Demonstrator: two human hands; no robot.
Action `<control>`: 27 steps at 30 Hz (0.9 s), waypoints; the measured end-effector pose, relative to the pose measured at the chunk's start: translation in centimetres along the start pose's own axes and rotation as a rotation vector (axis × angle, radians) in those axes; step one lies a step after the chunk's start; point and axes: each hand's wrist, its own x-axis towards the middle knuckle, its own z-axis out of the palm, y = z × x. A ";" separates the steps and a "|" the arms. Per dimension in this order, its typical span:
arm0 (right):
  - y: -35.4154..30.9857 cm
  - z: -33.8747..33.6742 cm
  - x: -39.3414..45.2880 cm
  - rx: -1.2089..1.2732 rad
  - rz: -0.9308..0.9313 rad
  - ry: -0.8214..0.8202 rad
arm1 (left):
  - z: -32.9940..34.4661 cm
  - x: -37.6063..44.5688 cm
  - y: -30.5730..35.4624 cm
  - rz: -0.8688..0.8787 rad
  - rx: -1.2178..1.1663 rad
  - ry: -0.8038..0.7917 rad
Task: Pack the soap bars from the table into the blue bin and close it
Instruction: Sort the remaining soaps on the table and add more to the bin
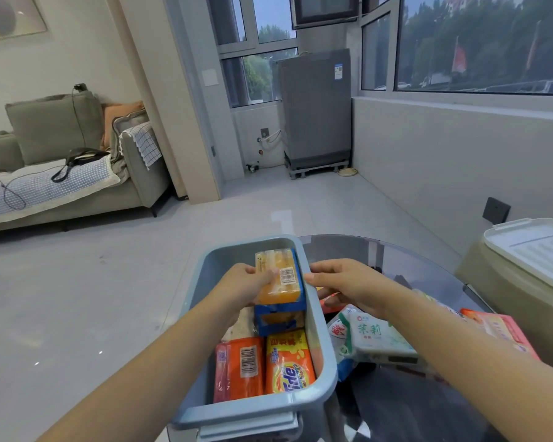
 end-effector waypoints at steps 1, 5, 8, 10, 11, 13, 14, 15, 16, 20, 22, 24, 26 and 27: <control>0.0 -0.1 -0.1 -0.016 0.008 0.003 | 0.2 -0.3 0.2 0.026 0.017 0.062; -0.1 -1.7 -0.9 -0.192 0.015 0.008 | 1.4 -2.1 2.1 0.275 0.152 0.237; -0.2 -3.8 -2.0 -0.520 -0.022 0.045 | 3.2 -4.5 3.5 0.411 0.148 0.128; 0.0 -5.4 -2.7 -0.671 -0.007 0.037 | 4.7 -6.1 4.1 0.422 0.075 0.030; 0.1 -6.2 -3.0 -0.700 0.017 0.012 | 5.4 -6.8 4.3 0.410 0.026 -0.015; 0.5 -7.6 -3.7 -0.735 0.065 -0.058 | 6.8 -8.0 4.8 0.369 -0.074 -0.097; 0.9 -8.1 -3.9 -0.757 0.081 -0.090 | 7.5 -8.5 5.0 0.344 -0.120 -0.125; 1.4 -8.6 -4.1 -0.779 0.091 -0.113 | 8.3 -9.0 5.2 0.316 -0.166 -0.141; 1.9 -8.9 -4.2 -0.801 0.093 -0.125 | 9.1 -9.4 5.3 0.285 -0.215 -0.147; 3.5 -10.6 -4.7 -0.846 0.089 -0.104 | 13.0 -10.3 5.0 0.168 -0.322 -0.125; 3.7 -11.6 -5.4 -0.812 0.086 -0.100 | 14.9 -10.0 4.2 0.143 -0.304 -0.084; 4.1 -12.5 -6.1 -0.763 0.087 -0.102 | 16.2 -9.0 3.1 0.145 -0.235 -0.017; 4.6 -13.3 -7.0 -0.680 0.125 -0.126 | 17.1 -7.6 1.7 0.159 -0.088 0.065; 5.0 -13.7 -7.4 -0.629 0.157 -0.152 | 17.4 -6.9 1.1 0.173 0.007 0.103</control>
